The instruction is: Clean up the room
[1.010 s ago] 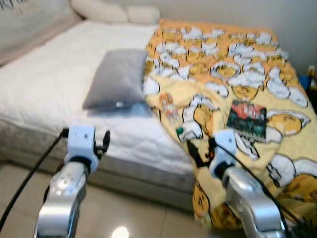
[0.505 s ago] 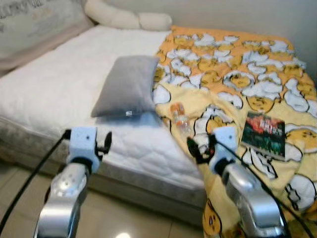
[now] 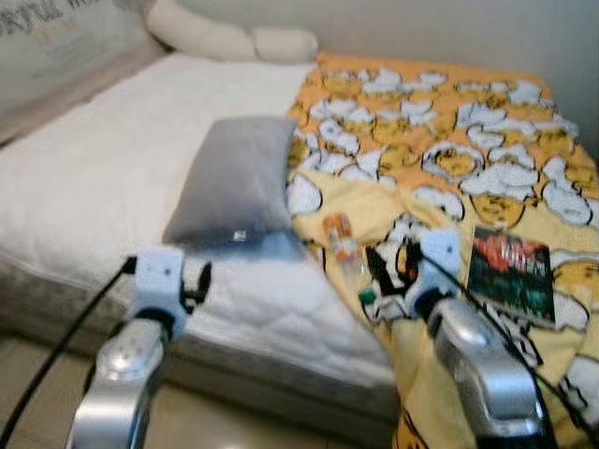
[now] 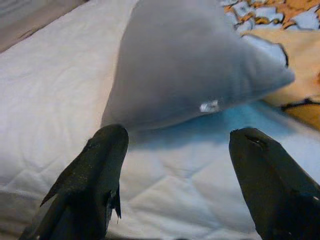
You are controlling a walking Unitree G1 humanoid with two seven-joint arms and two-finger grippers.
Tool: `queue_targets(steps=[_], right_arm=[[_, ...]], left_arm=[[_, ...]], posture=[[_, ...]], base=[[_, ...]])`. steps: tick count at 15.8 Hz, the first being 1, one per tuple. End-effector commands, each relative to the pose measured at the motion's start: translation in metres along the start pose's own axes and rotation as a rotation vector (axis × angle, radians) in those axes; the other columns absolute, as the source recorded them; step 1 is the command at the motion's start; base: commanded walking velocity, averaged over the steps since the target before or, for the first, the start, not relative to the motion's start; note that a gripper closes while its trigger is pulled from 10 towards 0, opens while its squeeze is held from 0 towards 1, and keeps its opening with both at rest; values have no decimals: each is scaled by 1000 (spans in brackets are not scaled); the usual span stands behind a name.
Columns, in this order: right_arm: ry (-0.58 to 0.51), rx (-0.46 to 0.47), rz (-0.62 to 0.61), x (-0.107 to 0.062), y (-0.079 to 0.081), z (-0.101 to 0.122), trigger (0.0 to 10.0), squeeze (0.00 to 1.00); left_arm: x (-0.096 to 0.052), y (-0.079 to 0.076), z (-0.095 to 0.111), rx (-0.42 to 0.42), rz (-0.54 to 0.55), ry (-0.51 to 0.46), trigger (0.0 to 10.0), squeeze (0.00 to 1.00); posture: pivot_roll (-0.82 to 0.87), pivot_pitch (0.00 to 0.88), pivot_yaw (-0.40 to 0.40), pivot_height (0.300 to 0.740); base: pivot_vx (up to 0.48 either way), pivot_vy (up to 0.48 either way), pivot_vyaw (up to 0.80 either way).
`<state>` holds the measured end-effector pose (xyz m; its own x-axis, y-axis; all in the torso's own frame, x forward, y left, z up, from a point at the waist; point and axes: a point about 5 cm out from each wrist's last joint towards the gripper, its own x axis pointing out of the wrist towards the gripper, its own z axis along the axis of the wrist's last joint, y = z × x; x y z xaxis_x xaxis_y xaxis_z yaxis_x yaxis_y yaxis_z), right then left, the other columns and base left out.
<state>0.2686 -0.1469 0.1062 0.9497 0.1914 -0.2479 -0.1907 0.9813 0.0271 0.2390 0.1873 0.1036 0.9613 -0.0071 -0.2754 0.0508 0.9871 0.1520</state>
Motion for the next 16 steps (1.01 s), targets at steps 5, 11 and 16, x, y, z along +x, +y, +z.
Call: queue_targets(steps=[5,11,16], right_arm=[[-16,-14,-51,1,-16,11,10000,0],[125,-14,-23,-2,-15,9,10000,0],[264,-45,119,20,3,15,10000,1000]], left_arm=[[4,-5,8,13,-25,-26,10000,0],[-3,-6,14,38,-93,-33,10000,0],[-4,-13,15,89,-316,-18,10000,1000]], posture=[[-104,0,31,740],[-89,0,40,740],[-71,0,66,740]], base=[[327,0,0],[159,0,0],[0,0,0]])
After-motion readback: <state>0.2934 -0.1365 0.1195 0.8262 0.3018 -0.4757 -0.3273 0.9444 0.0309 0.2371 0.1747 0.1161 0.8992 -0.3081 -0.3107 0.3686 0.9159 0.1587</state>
